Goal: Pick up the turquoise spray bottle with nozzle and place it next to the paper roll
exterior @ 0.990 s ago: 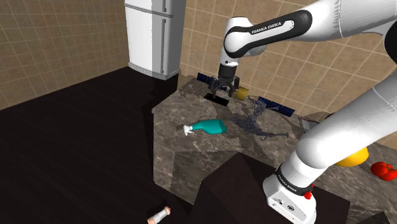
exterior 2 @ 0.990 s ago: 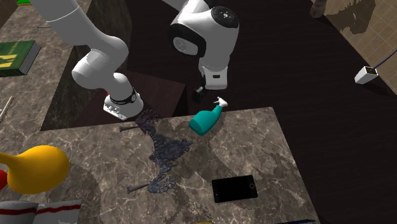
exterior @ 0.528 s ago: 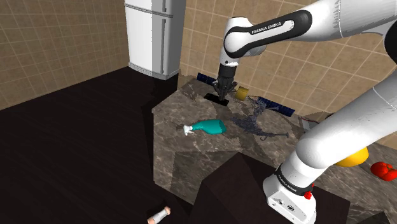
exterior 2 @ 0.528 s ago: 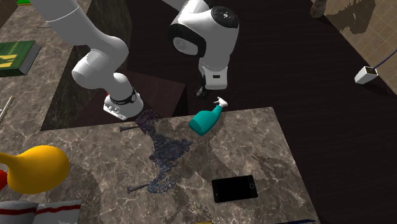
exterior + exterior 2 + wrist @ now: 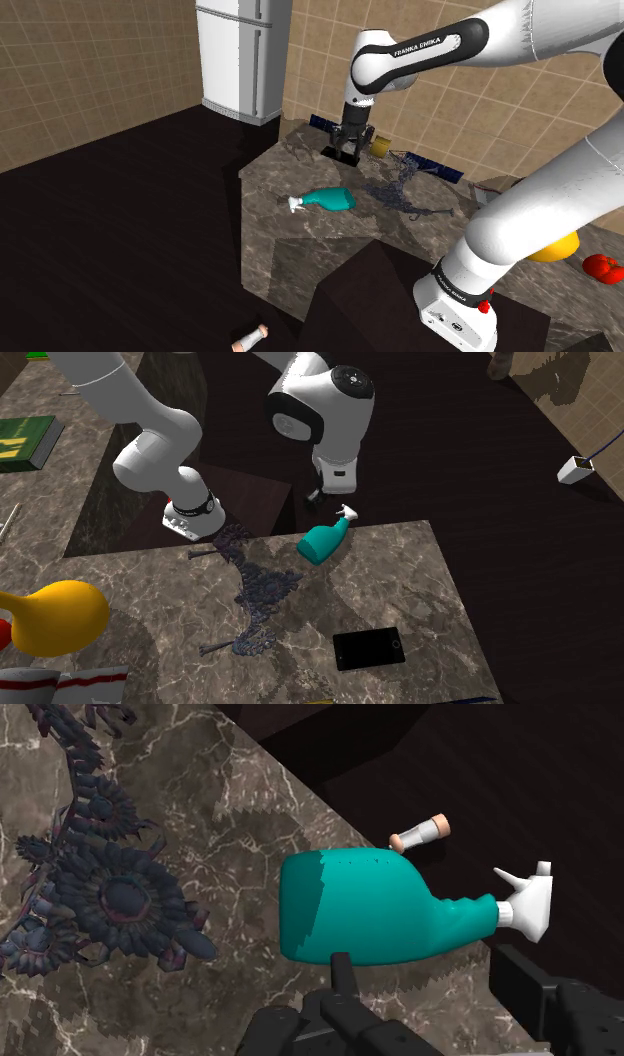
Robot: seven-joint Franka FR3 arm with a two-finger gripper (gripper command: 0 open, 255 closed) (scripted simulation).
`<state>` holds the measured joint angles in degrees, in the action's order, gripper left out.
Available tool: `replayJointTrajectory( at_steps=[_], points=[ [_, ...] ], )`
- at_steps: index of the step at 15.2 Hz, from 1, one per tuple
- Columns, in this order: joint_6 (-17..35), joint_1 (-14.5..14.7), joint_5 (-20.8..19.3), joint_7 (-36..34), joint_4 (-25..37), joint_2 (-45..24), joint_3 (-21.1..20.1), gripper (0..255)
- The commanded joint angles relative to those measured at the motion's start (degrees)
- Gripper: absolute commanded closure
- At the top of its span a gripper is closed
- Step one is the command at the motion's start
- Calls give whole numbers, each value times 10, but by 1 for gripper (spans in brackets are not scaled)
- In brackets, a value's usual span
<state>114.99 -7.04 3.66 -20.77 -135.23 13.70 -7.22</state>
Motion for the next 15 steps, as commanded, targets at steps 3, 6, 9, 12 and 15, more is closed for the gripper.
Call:
replayJointTrajectory(
  at_steps=[3, 6, 9, 12, 15],
  points=[
    [86, 14, 19, -52, -44, -16, -22, 0],
    [163, 25, 30, -98, -70, -43, -42, 0],
    [241, 36, 34, -149, -85, -83, -63, 0],
    [318, 46, 23, -208, -88, -133, -80, 0],
    [391, 60, -10, -281, -80, -193, -89, 0]
  ],
)
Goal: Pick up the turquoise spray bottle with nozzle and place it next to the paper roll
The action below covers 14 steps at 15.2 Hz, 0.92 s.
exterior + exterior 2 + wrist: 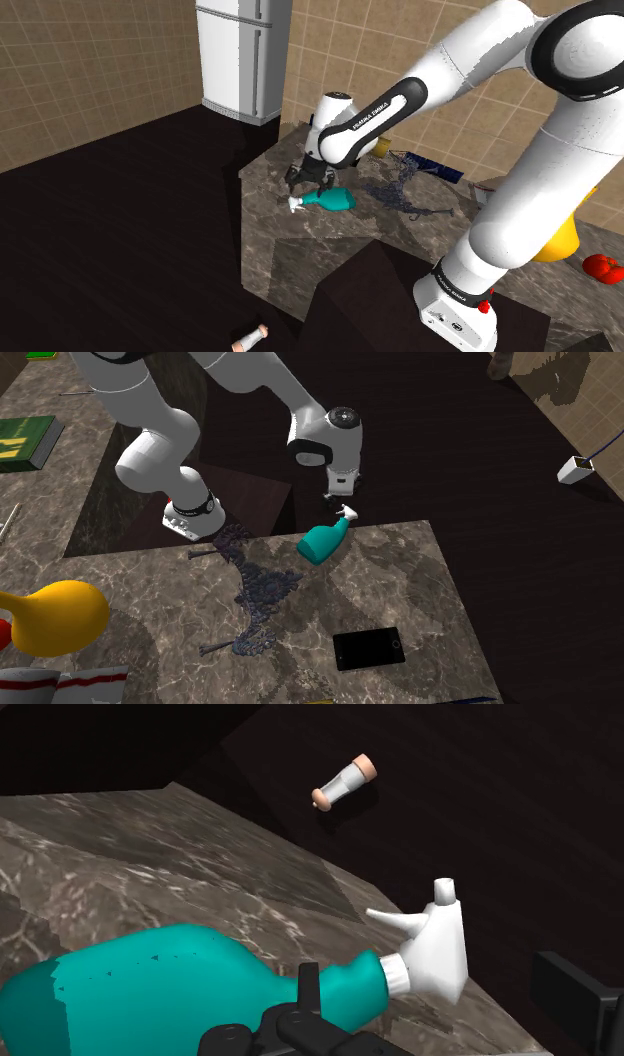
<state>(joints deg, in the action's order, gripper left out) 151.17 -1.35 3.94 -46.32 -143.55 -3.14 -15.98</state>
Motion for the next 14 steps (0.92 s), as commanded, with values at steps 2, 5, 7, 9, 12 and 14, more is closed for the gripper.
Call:
replayJointTrajectory(
  at_steps=[2, 5, 7, 9, 12, 14],
  points=[
    [48, 9, -24, -41, 6, -42, 1, 0],
    [71, 13, -39, -52, 9, -69, 7, 0],
    [85, 17, -49, -59, 12, -86, 11, 0],
    [96, 20, -56, -65, 14, -100, 16, 0],
    [96, 21, -56, -64, 14, -100, 16, 0],
    [96, 21, -56, -64, 14, -100, 16, 0]
  ],
)
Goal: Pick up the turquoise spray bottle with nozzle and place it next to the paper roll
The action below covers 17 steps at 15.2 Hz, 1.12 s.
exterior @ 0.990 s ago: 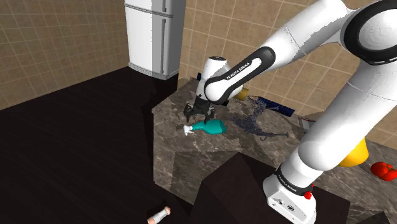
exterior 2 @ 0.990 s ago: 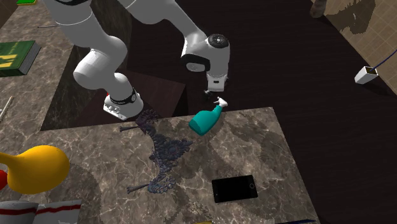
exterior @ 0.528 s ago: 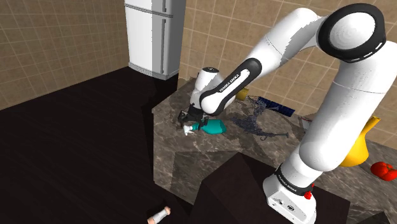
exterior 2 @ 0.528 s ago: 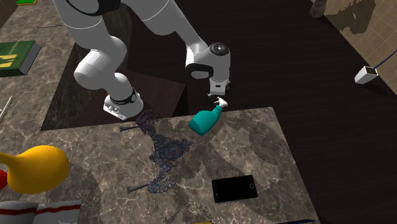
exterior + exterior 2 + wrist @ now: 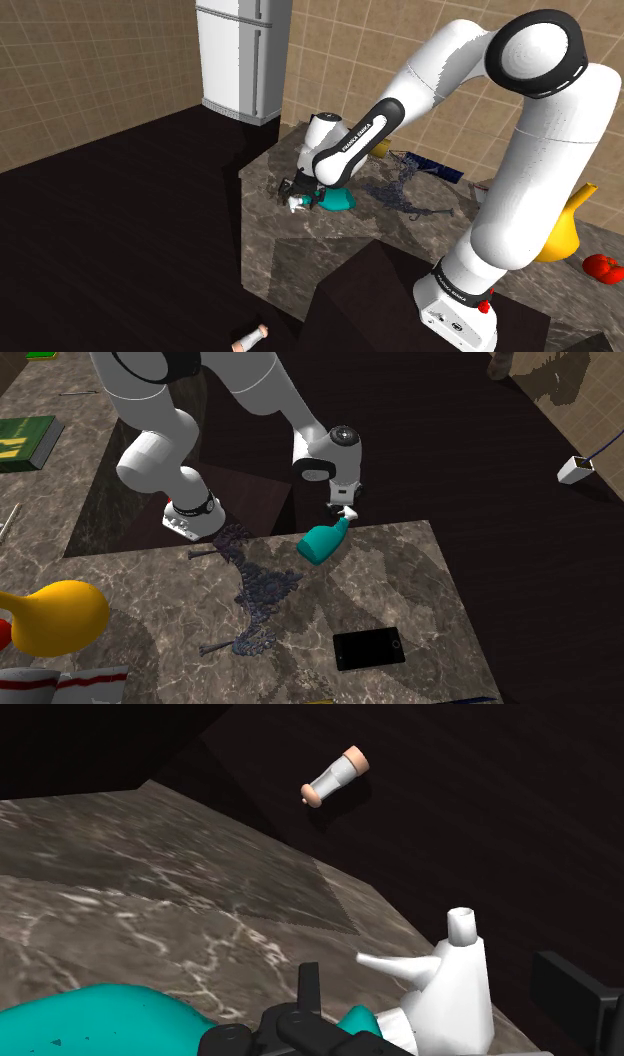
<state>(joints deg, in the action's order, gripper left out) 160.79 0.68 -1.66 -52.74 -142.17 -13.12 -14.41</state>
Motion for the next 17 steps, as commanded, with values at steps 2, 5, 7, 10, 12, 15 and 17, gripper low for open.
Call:
replayJointTrajectory(
  at_steps=[2, 5, 7, 10, 12, 15, 17],
  points=[
    [0, 0, 0, 0, 0, 0, 0, 0],
    [0, 0, 0, 0, 0, 0, 0, 255],
    [0, 0, 0, 0, 0, 0, 0, 255],
    [0, 0, 0, 0, 0, 0, 0, 255],
    [0, 0, 0, 0, 0, 0, 0, 255],
    [-23, -5, 13, 9, -1, 24, -8, 255],
    [-38, -8, 22, 14, -1, 40, -12, 255]
  ],
)
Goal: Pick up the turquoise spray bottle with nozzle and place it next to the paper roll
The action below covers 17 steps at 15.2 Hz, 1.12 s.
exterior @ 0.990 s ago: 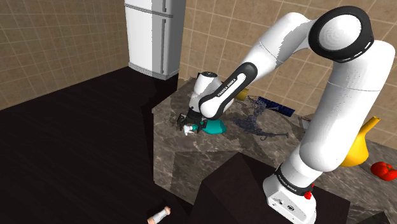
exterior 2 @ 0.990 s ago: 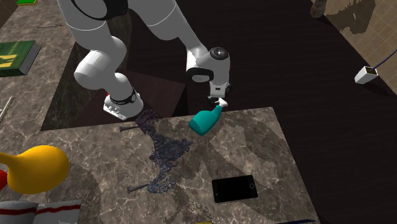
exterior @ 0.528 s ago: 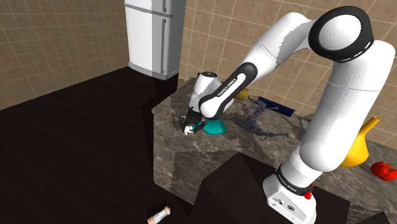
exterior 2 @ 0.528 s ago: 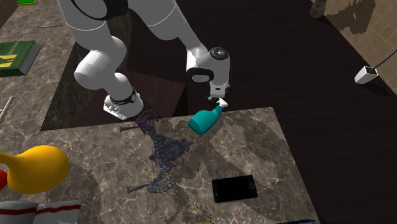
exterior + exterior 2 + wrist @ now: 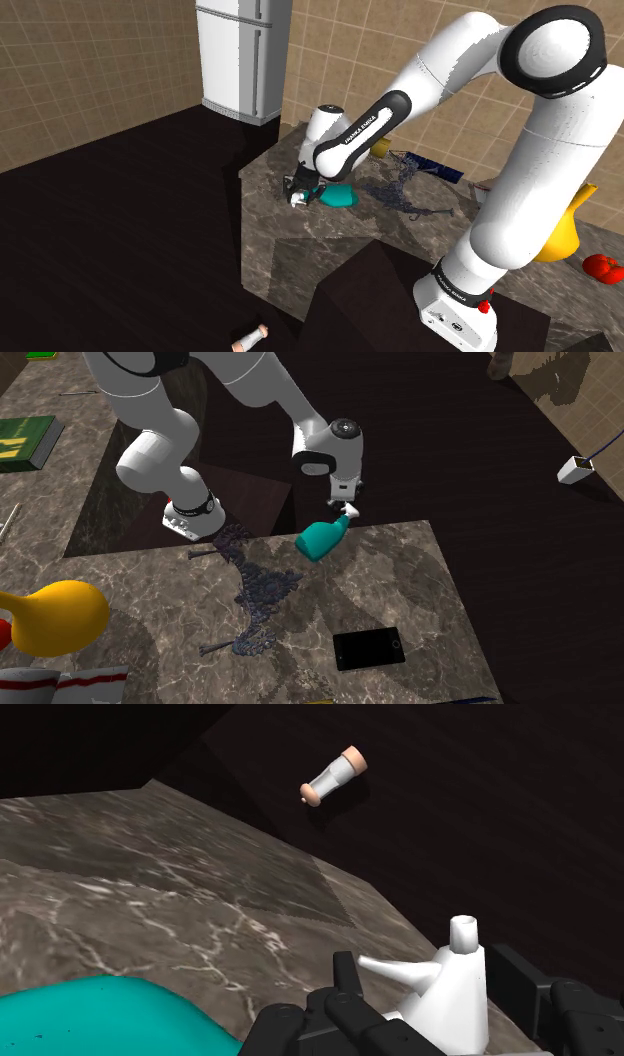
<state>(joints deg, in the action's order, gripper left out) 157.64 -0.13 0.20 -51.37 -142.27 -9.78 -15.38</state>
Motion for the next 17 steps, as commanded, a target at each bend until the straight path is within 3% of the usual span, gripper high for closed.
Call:
replayJointTrajectory(
  at_steps=[1, 17],
  points=[
    [-14, -1, 7, 3, 0, 15, -4, 255],
    [-146, -6, 55, 33, 22, 127, -11, 255]
  ],
)
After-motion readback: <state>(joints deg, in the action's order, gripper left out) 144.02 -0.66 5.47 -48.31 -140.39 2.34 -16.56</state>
